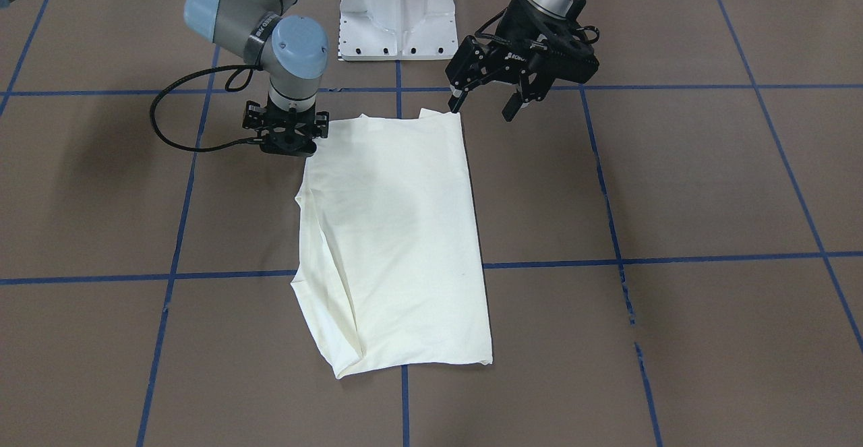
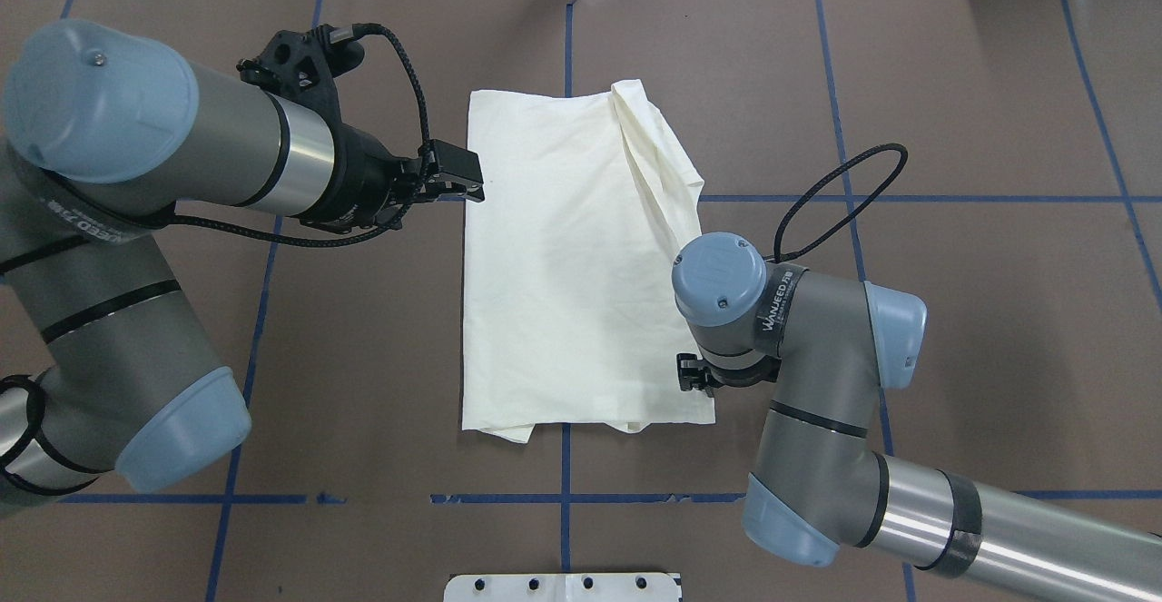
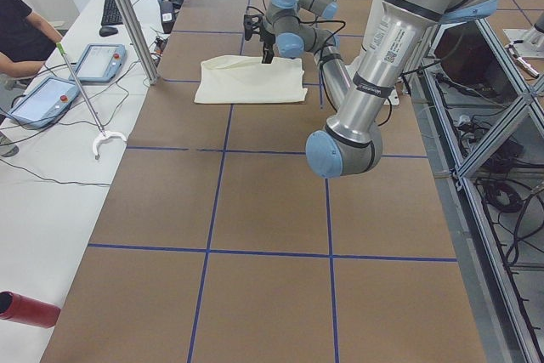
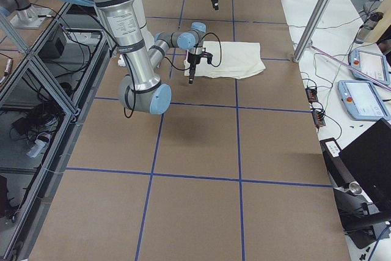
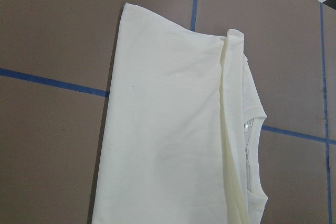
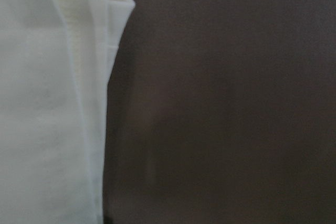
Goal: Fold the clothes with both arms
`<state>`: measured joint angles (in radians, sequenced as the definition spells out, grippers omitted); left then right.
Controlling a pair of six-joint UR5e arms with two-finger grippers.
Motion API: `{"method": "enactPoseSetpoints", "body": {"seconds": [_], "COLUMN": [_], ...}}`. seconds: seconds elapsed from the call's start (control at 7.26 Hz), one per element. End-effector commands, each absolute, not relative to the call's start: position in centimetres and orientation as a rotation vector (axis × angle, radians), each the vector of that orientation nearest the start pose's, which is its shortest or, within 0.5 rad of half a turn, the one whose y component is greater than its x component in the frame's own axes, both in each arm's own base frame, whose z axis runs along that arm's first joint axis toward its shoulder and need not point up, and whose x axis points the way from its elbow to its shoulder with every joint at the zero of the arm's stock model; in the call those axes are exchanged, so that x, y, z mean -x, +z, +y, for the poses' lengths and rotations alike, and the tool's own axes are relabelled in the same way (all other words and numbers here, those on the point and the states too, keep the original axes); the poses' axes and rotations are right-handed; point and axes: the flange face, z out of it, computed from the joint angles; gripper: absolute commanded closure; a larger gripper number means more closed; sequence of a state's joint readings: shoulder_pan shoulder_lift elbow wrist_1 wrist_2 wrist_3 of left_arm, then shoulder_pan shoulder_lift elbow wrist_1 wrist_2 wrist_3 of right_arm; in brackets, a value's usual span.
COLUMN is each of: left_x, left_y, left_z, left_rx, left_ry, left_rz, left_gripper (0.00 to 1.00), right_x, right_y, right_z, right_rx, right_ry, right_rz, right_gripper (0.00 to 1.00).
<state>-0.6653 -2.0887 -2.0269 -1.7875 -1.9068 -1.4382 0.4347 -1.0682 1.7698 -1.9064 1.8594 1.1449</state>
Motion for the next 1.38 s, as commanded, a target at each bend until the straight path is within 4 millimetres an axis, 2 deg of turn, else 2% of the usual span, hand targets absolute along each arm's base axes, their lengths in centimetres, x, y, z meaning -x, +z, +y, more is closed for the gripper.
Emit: {"method": "enactPoseSetpoints", "body": {"seconds": [0.0, 0.28, 0.41, 0.69, 0.83, 0.96, 1.1, 1.24], "left_x": [-37.4, -37.9, -37.9, -37.9, -37.8, -38.7, -40.9, -43.8], "left_y": [14.7, 14.9, 15.0, 15.0, 16.0, 17.6, 20.1, 20.9], "left_z": [-42.0, -41.8, -41.8, -41.8, -41.7, -41.3, -39.1, -35.9], "left_rx": [-0.186, -0.179, -0.177, -0.178, -0.172, -0.142, -0.022, 0.084], "left_ry": [-0.266, -0.261, -0.262, -0.263, -0.266, -0.265, -0.349, -0.387], "left_rz": [1.214, 1.209, 1.207, 1.206, 1.191, 1.164, 1.134, 1.117], "left_gripper": [0.0, 0.0, 0.0, 0.0, 0.0, 0.0, 0.0, 0.0], "right_x": [50.2, 48.5, 48.1, 47.3, 47.4, 46.9, 45.7, 44.2], "right_y": [31.0, 28.2, 26.2, 24.9, 24.3, 23.3, 21.7, 20.0], "right_z": [-37.0, -38.3, -40.0, -44.1, -44.2, -43.8, -42.6, -41.1], "right_rx": [0.082, 0.039, 0.004, -0.054, -0.069, -0.08, -0.087, -0.064], "right_ry": [-0.034, -0.018, -0.016, -0.055, -0.06, -0.061, -0.066, -0.08], "right_rz": [-0.504, -0.566, -0.602, -0.606, -0.635, -0.66, -0.707, -0.776], "right_gripper": [0.0, 0.0, 0.0, 0.0, 0.0, 0.0, 0.0, 0.0]}}
